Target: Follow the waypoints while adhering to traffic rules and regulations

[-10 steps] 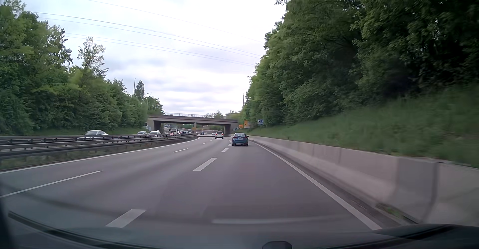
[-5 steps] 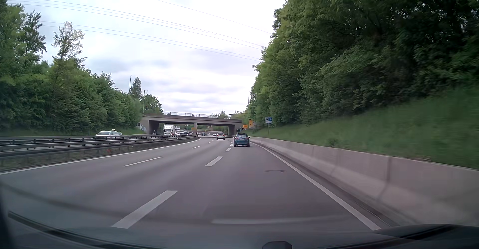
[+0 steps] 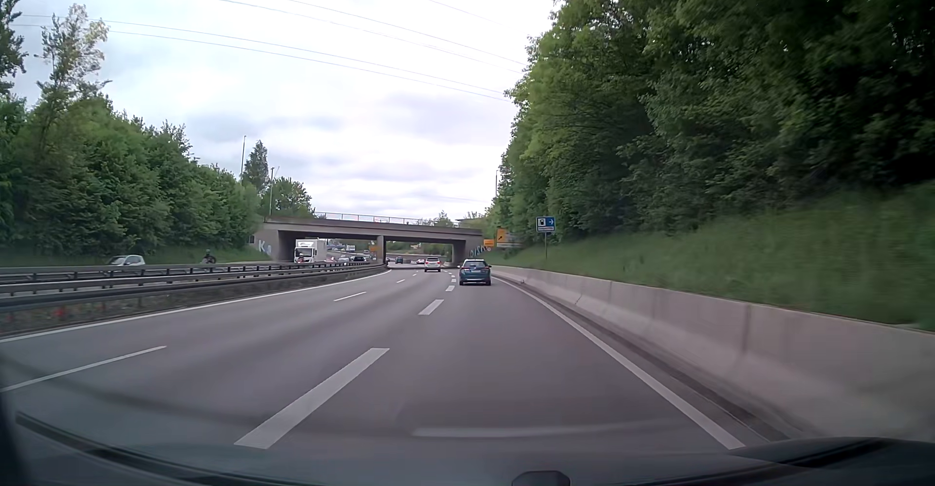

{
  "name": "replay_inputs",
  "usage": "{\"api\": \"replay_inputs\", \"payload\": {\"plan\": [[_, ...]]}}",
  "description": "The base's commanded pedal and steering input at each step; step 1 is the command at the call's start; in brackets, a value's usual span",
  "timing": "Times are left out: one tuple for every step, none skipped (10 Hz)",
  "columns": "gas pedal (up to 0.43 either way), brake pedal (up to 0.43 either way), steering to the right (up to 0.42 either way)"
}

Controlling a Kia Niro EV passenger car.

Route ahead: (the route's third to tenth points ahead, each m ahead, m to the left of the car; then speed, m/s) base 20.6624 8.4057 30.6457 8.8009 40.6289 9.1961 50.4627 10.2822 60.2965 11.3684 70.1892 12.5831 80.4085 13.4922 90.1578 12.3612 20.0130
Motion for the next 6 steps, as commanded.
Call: {"api": "replay_inputs", "payload": {"plan": [[0.138, 0.0, -0.009], [0.138, 0.0, -0.009], [0.138, 0.0, -0.009], [0.138, 0.0, -0.009], [0.138, 0.0, -0.009], [0.138, 0.0, -0.009]]}}
